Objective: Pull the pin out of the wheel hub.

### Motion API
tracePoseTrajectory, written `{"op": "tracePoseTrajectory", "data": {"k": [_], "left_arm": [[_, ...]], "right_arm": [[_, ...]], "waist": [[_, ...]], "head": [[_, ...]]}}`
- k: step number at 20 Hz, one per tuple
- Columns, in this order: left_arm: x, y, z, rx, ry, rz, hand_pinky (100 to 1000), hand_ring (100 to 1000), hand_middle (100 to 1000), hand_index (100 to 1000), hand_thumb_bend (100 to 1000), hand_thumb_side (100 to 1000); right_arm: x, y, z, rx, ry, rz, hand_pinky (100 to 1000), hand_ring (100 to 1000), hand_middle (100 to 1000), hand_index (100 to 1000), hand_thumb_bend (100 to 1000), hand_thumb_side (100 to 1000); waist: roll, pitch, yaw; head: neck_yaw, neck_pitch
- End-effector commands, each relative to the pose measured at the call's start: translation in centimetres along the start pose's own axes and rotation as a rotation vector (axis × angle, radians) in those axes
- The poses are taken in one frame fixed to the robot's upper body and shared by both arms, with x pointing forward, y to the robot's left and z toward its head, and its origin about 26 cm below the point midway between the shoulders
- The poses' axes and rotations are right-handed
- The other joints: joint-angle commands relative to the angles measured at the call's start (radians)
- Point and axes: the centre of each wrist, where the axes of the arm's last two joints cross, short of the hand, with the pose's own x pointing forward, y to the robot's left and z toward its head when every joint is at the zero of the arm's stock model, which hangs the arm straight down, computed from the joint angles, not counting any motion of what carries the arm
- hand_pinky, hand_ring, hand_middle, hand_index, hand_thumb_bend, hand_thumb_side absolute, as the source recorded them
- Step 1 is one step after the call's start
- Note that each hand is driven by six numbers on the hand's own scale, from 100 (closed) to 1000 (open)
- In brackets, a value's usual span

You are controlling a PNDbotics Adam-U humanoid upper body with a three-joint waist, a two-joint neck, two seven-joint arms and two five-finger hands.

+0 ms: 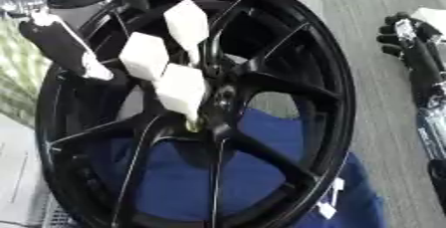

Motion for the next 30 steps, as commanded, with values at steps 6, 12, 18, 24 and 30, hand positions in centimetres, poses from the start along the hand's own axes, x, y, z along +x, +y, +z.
{"op": "tracePoseTrajectory", "data": {"k": [6,12,18,24,30], "left_arm": [[-0.1,0.9,0.1,0.017,-0.034,0.037,796,735,721,820,655,265],[0.7,1.7,1.0,-0.058,-0.056,0.067,800,740,725,822,627,283],[2.1,3.0,3.1,-0.094,-0.062,0.065,801,741,719,816,611,293],[2.7,3.2,3.5,-0.113,-0.064,0.08,792,721,694,798,568,295],[3.2,3.1,3.2,-0.109,-0.066,0.099,793,725,722,807,555,294]], "right_arm": [[1.0,-0.3,-0.3,-0.001,-0.034,0.009,826,761,683,751,100,710],[0.8,-0.4,-0.2,-0.004,-0.028,0.011,826,761,683,751,100,715],[0.7,-0.4,-0.1,-0.003,-0.022,0.012,826,761,683,751,100,722],[0.7,-0.3,-0.1,-0.002,-0.023,0.011,827,761,684,752,100,723],[0.6,-0.3,0.0,0.0,-0.021,0.007,827,762,684,752,100,726]], "waist": [[-0.007,-0.013,-0.004],[-0.005,-0.018,0.001],[-0.001,-0.024,0.009],[-0.002,-0.027,0.007],[-0.005,-0.028,0.003]], "head": [[0.006,-0.019],[0.011,-0.022],[0.008,-0.02],[0.008,-0.02],[0.014,-0.019]]}}
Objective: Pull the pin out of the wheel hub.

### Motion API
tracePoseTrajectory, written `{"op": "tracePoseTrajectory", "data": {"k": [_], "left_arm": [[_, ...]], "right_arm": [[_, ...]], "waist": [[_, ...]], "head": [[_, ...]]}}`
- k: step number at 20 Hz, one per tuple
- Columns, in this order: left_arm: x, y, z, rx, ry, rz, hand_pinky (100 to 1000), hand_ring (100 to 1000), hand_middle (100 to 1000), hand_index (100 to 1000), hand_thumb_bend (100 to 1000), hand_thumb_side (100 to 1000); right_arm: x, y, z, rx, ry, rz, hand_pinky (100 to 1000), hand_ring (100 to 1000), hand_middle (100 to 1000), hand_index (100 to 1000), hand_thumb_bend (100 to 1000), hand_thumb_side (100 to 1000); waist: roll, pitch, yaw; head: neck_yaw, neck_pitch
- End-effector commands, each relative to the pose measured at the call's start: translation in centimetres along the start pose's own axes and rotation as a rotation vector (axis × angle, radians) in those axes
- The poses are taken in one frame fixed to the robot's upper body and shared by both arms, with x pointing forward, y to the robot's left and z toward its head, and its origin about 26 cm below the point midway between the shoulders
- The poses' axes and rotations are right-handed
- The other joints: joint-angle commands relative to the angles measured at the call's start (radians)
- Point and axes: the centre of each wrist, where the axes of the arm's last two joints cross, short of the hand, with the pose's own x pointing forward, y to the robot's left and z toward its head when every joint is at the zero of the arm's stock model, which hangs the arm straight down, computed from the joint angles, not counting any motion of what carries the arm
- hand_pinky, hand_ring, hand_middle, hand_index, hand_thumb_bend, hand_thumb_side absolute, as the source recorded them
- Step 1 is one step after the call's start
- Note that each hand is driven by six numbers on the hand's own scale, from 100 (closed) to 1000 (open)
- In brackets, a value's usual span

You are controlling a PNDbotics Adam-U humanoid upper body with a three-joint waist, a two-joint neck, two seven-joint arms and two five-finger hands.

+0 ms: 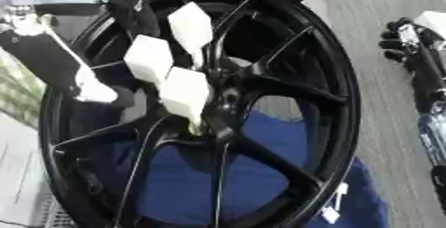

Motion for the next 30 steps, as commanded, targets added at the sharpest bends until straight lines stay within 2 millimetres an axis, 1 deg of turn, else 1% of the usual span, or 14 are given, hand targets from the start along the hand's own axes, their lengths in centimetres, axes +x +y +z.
{"op": "tracePoseTrajectory", "data": {"k": [1,5,8,11,17,22,23,25,29,30], "left_arm": [[0.2,0.8,0.4,0.016,0.022,0.001,792,723,718,806,548,292],[0.0,0.6,0.0,0.016,0.027,0.006,787,712,702,799,528,290],[0.1,0.6,-0.1,0.037,0.027,-0.01,796,741,743,813,546,288],[-0.1,0.5,-0.3,0.043,0.031,-0.013,794,738,736,811,543,284],[-0.7,0.1,-1.0,0.031,0.041,0.011,777,684,661,773,489,278],[-0.8,0.1,-1.1,0.029,0.041,0.017,777,682,659,771,489,278],[-0.8,0.1,-1.1,0.028,0.04,0.018,768,650,622,747,467,287],[-0.7,0.2,-0.9,0.025,0.034,0.023,768,648,619,745,465,284],[-0.9,0.1,-0.9,0.013,0.044,0.038,760,628,600,725,446,260],[-0.9,0.1,-1.0,0.01,0.044,0.042,756,615,584,711,426,244]], "right_arm": [[0.7,-0.3,-0.2,-0.001,-0.027,0.006,827,762,684,752,100,727],[0.7,-0.3,-0.2,0.0,-0.026,0.005,828,762,684,753,100,729],[0.6,-0.3,-0.1,0.001,-0.025,0.005,828,762,684,753,100,731],[0.6,-0.2,-0.1,0.003,-0.023,0.003,828,762,684,754,100,734],[0.5,-0.3,-0.1,0.001,-0.02,0.002,829,763,685,754,100,737],[0.5,-0.3,-0.1,0.0,-0.021,0.002,829,763,685,755,100,737],[0.5,-0.3,-0.1,0.0,-0.02,0.002,828,763,686,755,100,738],[0.4,-0.3,-0.1,-0.002,-0.017,0.002,828,763,686,755,100,738],[0.4,-0.2,-0.1,-0.002,-0.018,0.0,828,764,686,755,100,738],[0.4,-0.2,-0.1,-0.002,-0.018,0.0,828,764,686,755,100,739]], "waist": [[-0.005,-0.031,-0.003],[-0.007,-0.029,-0.005],[-0.007,-0.028,-0.005],[-0.008,-0.026,-0.007],[-0.009,-0.02,-0.012],[-0.01,-0.02,-0.012],[-0.01,-0.02,-0.011],[-0.011,-0.021,-0.01],[-0.012,-0.021,-0.01],[-0.012,-0.021,-0.01]], "head": [[0.007,-0.008],[0.009,-0.009],[0.01,-0.011],[0.01,-0.013],[0.013,-0.017],[0.013,-0.016],[0.013,-0.016],[0.013,-0.014],[0.013,-0.014],[0.013,-0.013]]}}
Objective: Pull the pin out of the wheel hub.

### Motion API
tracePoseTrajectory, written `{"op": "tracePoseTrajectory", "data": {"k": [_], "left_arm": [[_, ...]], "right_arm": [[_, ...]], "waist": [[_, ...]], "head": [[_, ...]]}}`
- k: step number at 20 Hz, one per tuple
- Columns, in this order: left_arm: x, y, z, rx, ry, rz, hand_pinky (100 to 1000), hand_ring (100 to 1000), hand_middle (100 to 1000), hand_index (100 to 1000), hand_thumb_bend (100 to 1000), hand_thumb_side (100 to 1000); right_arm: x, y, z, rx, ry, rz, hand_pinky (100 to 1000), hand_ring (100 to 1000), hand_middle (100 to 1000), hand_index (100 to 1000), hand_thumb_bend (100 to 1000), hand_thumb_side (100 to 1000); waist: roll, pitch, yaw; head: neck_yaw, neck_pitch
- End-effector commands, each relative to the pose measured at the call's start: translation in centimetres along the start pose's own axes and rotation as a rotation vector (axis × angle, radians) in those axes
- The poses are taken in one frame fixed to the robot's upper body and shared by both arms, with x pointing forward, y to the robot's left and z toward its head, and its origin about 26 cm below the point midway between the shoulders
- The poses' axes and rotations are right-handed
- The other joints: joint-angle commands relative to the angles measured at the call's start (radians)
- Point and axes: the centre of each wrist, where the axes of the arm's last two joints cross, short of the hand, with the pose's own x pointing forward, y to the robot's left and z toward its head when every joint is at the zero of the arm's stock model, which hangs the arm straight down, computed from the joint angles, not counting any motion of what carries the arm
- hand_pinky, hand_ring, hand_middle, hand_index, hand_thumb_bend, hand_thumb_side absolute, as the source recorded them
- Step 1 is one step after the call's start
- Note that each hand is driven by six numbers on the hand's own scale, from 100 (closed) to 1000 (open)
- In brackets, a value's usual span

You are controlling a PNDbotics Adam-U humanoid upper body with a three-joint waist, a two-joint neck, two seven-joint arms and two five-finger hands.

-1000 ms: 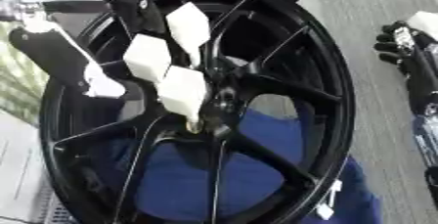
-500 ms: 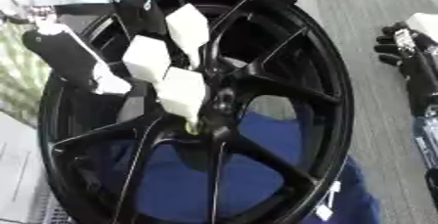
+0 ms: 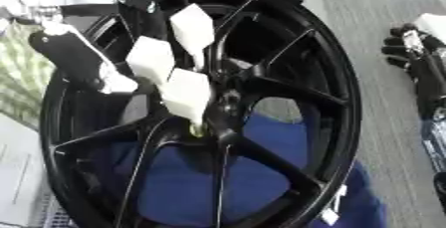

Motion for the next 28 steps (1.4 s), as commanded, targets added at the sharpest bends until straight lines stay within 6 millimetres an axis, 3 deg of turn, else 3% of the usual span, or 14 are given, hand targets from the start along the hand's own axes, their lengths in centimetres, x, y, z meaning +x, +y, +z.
{"op": "tracePoseTrajectory", "data": {"k": [1,9,14,16,20,28], "left_arm": [[-0.27,0.65,0.43,-0.001,0.021,0.011,756,615,584,711,426,244],[-0.79,0.28,-0.21,-0.043,0.018,0.035,743,578,542,671,389,219],[-1.01,0.21,-0.39,-0.053,0.023,0.035,764,667,655,755,457,217],[-1.08,0.18,-0.45,-0.053,0.024,0.036,764,668,661,760,459,214],[-1.09,0.21,-0.54,-0.037,0.02,0.047,747,609,566,702,405,199],[-0.89,0.35,-0.48,0.027,0.011,0.084,727,558,472,615,339,184]], "right_arm": [[0.76,-0.54,-0.28,-0.006,-0.024,0.014,828,764,686,755,100,739],[0.91,-0.58,-0.37,-0.007,-0.03,0.012,828,763,686,755,100,738],[0.86,-0.55,-0.36,-0.005,-0.029,0.01,828,764,686,756,100,740],[0.81,-0.56,-0.33,-0.006,-0.027,0.009,828,764,686,756,100,742],[0.76,-0.58,-0.31,-0.008,-0.026,0.007,828,764,687,757,100,744],[0.66,-0.6,-0.28,-0.011,-0.021,0.003,829,765,688,757,100,749]], "waist": [[-0.006,-0.022,0.001],[-0.007,-0.022,-0.002],[-0.007,-0.021,-0.002],[-0.008,-0.02,-0.003],[-0.011,-0.018,-0.004],[-0.011,-0.016,-0.004]], "head": [[0.002,-0.009],[0.002,-0.008],[0.003,-0.012],[0.003,-0.013],[0.004,-0.013],[0.004,-0.012]]}}
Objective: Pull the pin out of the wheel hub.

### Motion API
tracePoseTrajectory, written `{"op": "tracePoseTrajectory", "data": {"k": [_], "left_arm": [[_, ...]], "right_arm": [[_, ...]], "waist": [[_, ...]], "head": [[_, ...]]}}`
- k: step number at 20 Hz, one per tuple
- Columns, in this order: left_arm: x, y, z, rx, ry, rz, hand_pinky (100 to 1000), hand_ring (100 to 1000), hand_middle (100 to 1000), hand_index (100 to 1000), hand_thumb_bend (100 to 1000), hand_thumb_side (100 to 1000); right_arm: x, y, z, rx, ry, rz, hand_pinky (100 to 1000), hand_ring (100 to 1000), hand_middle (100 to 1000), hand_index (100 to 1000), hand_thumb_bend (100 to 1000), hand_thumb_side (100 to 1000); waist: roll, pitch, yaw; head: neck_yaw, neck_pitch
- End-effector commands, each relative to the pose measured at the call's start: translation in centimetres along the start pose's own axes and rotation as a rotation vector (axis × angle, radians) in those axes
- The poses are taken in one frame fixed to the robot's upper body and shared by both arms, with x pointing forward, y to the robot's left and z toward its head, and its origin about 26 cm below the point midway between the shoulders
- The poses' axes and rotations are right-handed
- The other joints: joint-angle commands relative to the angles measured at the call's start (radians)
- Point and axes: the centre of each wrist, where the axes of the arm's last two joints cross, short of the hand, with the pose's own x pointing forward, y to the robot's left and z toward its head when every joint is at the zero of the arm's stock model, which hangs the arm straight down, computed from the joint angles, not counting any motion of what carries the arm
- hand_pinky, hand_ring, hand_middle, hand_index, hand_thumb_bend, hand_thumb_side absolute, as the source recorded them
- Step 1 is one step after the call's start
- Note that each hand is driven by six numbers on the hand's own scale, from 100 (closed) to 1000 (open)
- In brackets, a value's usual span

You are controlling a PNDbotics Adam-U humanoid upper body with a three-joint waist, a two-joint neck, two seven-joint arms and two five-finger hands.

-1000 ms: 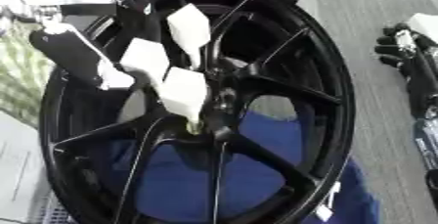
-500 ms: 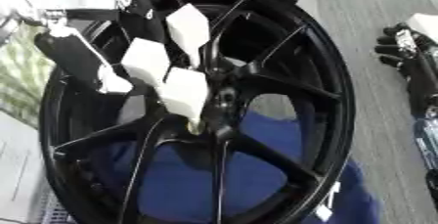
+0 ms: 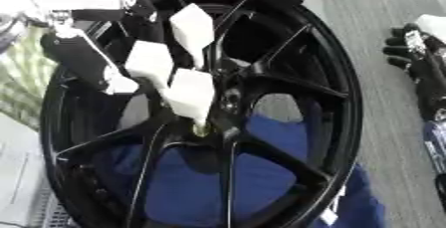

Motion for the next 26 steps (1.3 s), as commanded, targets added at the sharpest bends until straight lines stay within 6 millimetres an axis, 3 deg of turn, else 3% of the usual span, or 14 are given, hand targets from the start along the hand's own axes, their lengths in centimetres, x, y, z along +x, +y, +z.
{"op": "tracePoseTrajectory", "data": {"k": [1,4,5,10,17,20,26], "left_arm": [[0.2,0.9,0.6,0.045,0.001,0.01,727,558,472,615,339,184],[0.2,0.9,0.6,0.049,0.0,0.015,727,558,472,615,339,184],[0.2,0.9,0.7,0.058,-0.001,0.014,715,507,366,497,253,189],[-0.3,1.2,2.0,0.103,-0.003,-0.008,714,489,336,461,252,179],[-3.1,2.5,7.7,0.234,0.079,0.056,706,474,324,450,230,180],[-5.3,2.6,10.1,0.286,0.175,0.124,707,471,321,447,232,169],[-8.1,2.6,15.3,0.4,0.322,0.188,698,460,311,437,227,152]], "right_arm": [[0.7,-0.6,-0.3,-0.01,-0.022,0.008,829,765,688,757,100,749],[0.7,-0.6,-0.3,-0.01,-0.022,0.008,829,765,688,757,100,749],[0.7,-0.6,-0.3,-0.01,-0.022,0.008,829,765,688,757,100,750],[0.8,-0.7,-0.3,-0.007,-0.027,0.013,830,765,688,758,100,748],[0.9,-1.1,-0.3,-0.021,-0.029,0.024,830,765,689,758,100,751],[1.0,-1.8,-0.3,-0.043,-0.033,0.041,830,765,689,758,100,744],[1.1,-2.2,-0.3,-0.065,-0.041,0.043,831,765,689,759,100,733]], "waist": [[-0.005,-0.018,-0.002],[-0.005,-0.018,-0.002],[-0.005,-0.02,-0.001],[-0.002,-0.029,0.003],[0.005,-0.033,0.011],[0.011,-0.042,0.026],[-0.004,-0.059,0.049]], "head": [[0.0,-0.012],[0.0,-0.012],[0.001,-0.009],[-0.006,0.003],[-0.045,0.022],[-0.069,0.039],[-0.068,0.058]]}}
